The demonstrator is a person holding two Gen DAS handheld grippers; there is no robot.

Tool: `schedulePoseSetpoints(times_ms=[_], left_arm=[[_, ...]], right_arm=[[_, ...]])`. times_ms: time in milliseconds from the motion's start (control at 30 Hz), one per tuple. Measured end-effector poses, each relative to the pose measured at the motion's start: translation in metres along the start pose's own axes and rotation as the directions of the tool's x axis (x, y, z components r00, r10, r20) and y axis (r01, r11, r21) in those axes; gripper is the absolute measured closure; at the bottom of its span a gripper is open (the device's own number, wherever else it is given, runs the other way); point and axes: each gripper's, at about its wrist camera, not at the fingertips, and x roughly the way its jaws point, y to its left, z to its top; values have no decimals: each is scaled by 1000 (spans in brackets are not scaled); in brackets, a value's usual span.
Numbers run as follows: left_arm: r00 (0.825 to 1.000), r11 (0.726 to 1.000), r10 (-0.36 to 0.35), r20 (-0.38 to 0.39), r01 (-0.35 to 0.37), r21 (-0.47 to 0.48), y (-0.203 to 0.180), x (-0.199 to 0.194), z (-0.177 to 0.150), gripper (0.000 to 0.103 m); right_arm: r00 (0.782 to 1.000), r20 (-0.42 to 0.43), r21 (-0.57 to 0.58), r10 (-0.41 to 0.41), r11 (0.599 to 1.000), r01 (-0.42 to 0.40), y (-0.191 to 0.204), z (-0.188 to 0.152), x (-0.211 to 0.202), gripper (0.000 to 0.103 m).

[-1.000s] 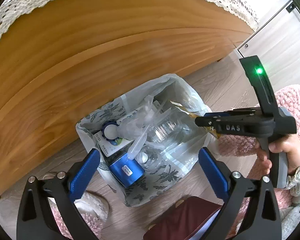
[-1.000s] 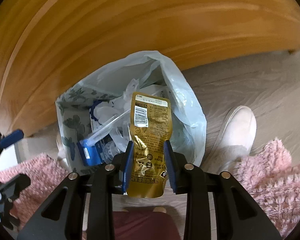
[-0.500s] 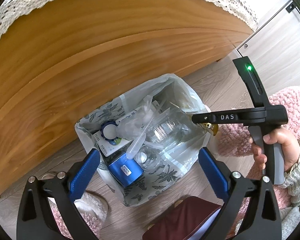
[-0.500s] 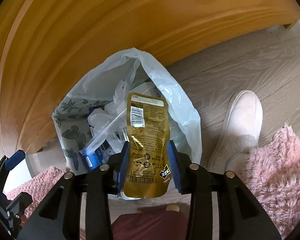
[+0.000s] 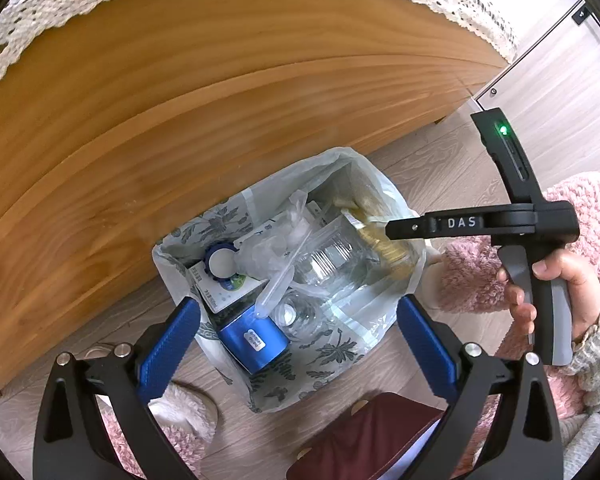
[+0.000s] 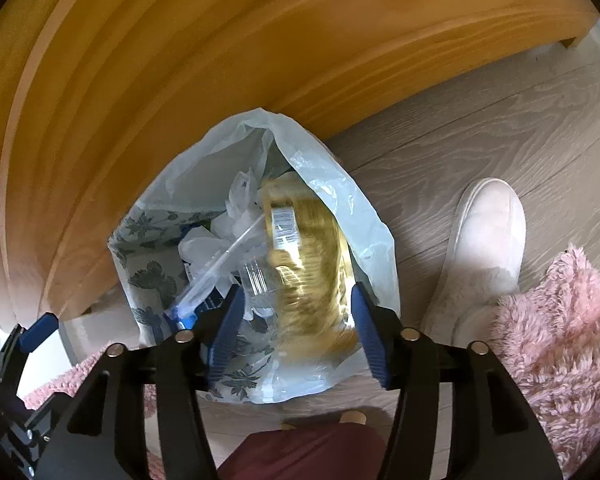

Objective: Collect trash
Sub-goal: 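Lower the gold pouch into the bin and open the right tool, then raise both tools out of the bin back over the bed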

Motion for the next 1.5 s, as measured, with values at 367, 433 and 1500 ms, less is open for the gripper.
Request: schedulePoseSetpoints(times_ms=[367, 433, 1500], left_arm=[[1000, 1000, 8, 19, -8, -29, 4, -2, 0, 8], [1000, 999, 6, 28, -4, -41, 5, -5, 0, 8], [900, 996, 74, 430, -90, 17, -33, -110, 1, 8]], right_arm=[[998, 66, -69, 5, 998, 0, 13, -1, -14, 30], [997, 78, -111, 0, 994, 9, 20, -3, -17, 28], [842, 540, -370, 11, 901, 226, 64, -50, -132, 8]])
